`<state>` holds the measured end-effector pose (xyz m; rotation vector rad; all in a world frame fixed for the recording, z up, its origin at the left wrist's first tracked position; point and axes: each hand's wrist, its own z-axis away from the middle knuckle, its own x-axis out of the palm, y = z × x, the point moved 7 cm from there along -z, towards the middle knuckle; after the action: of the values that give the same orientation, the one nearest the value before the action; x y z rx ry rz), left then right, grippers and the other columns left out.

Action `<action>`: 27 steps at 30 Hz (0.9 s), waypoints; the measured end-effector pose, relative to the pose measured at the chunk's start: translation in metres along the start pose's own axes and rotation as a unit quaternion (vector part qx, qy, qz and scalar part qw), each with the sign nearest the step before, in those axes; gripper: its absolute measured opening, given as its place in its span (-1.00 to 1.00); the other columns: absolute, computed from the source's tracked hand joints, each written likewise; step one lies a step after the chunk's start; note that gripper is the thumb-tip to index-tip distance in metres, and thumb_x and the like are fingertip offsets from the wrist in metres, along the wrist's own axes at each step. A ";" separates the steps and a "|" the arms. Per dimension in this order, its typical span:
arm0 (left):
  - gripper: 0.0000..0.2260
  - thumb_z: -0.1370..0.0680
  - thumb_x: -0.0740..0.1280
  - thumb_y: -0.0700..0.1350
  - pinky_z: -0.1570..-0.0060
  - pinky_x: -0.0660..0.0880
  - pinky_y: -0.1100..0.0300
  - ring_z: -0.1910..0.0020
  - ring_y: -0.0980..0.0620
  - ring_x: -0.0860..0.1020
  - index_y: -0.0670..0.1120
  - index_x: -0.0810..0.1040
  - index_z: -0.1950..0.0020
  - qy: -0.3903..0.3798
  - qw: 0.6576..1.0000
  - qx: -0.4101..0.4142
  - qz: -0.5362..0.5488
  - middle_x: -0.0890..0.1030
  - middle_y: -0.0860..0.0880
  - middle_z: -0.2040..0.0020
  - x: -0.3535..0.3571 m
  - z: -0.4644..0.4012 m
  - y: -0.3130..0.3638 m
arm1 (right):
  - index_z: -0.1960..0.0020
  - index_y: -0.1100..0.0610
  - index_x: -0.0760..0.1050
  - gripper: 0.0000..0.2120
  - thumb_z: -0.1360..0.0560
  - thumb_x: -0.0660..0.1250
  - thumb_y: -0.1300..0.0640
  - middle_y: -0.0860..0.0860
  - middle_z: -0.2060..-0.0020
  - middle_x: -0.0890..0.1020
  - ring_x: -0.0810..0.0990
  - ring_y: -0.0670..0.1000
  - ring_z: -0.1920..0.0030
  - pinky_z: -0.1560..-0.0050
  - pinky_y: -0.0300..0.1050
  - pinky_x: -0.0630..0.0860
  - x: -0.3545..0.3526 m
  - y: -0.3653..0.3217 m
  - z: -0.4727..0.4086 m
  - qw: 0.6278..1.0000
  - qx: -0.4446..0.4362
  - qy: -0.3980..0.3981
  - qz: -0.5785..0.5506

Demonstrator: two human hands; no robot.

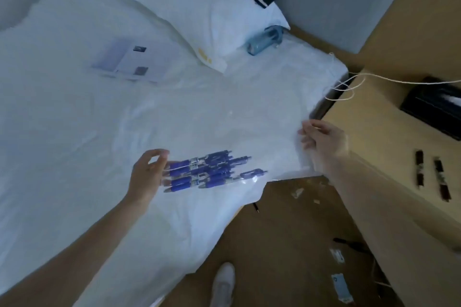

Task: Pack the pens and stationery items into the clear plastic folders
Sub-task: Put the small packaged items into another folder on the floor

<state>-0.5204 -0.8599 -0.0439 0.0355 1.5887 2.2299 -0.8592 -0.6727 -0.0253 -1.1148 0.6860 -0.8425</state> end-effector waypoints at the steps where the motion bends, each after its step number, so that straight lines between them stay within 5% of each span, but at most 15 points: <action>1: -0.92 -0.62 0.22 -0.21 0.52 0.51 0.30 0.50 0.15 0.58 -0.11 0.49 0.03 0.027 1.000 -0.011 0.008 0.59 -0.11 0.20 -0.024 -0.006 -0.004 | 0.05 0.20 0.58 -0.94 -0.51 0.38 0.21 -0.01 0.40 0.64 0.52 -0.07 0.46 0.44 -0.25 0.47 0.030 0.003 -0.005 1.000 0.007 -0.024 0.015; 9: -0.94 -0.63 0.20 -0.20 0.48 0.53 0.35 0.52 0.19 0.57 -0.13 0.44 -0.07 0.124 0.987 -0.094 0.029 0.55 -0.07 0.18 -0.130 -0.027 -0.061 | 0.15 0.14 0.60 -0.94 -0.47 0.38 0.25 0.07 0.32 0.63 0.50 -0.02 0.42 0.42 -0.23 0.46 0.209 0.032 -0.018 0.983 0.047 -0.156 0.083; 12: -0.91 -0.62 0.22 -0.22 0.39 0.56 0.31 0.43 0.12 0.60 -0.11 0.44 -0.12 0.124 0.984 -0.125 0.016 0.58 -0.06 0.17 -0.140 -0.032 -0.084 | 0.03 0.19 0.62 -0.84 -0.45 0.33 0.36 0.06 0.29 0.65 0.53 -0.04 0.37 0.36 -0.26 0.49 0.233 0.050 -0.018 0.977 0.054 -0.176 0.106; 18: -0.73 -0.60 0.24 -0.29 0.31 0.60 0.26 0.27 -0.02 0.61 -0.19 0.38 -0.29 0.104 0.982 -0.159 0.011 0.59 -0.17 0.03 -0.147 -0.037 -0.116 | -0.17 0.24 0.55 -0.71 -0.46 0.33 0.36 0.07 0.19 0.64 0.58 -0.02 0.21 0.18 -0.21 0.53 0.241 0.070 -0.022 0.975 0.035 -0.179 0.129; 23: -0.53 -0.57 0.30 -0.24 -0.24 0.41 -0.01 -0.19 -0.17 0.50 -0.14 0.28 -0.46 0.107 0.976 -0.180 -0.064 0.48 -0.24 -0.31 -0.147 -0.038 -0.129 | -0.29 0.16 0.51 -0.59 -0.44 0.37 0.33 0.02 -0.05 0.61 0.57 -0.05 -0.06 -0.08 -0.24 0.45 0.223 0.073 -0.021 0.972 0.020 -0.177 0.156; 27: -0.56 -0.57 0.28 -0.28 -0.21 0.35 0.06 -0.29 -0.16 0.45 -0.13 0.32 -0.45 0.127 0.972 -0.152 -0.129 0.42 -0.18 -0.37 -0.132 -0.034 -0.109 | -0.27 0.09 0.53 -0.60 -0.46 0.35 0.32 -0.01 -0.11 0.61 0.57 -0.08 -0.10 -0.04 -0.32 0.42 0.181 0.065 -0.016 0.978 0.017 -0.156 0.137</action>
<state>-0.3741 -0.9045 -0.1284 -0.5312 1.2635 2.3077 -0.7629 -0.8215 -0.1024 -1.0624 0.5431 -0.4295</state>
